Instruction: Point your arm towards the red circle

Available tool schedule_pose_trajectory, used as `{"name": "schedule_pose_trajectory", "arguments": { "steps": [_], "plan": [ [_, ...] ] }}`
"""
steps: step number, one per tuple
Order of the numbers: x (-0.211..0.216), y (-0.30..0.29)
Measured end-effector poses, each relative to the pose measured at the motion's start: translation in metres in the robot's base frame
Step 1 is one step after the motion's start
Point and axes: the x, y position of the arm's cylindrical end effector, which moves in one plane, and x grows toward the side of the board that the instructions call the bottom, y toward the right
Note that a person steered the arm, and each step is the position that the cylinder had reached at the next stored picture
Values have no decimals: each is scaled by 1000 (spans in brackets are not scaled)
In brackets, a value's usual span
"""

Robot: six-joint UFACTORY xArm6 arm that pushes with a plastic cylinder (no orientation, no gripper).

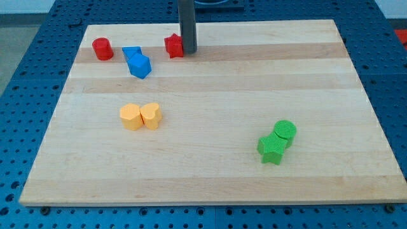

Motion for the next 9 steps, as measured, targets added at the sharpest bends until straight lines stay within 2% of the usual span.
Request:
{"name": "schedule_pose_trajectory", "arguments": {
  "steps": [2, 4, 5, 6, 7, 8, 9],
  "plan": [
    [-39, -51],
    [-50, -13],
    [-76, -58],
    [-75, -130],
    [-55, -207],
    [-16, -247],
    [23, -244]
  ]
}}
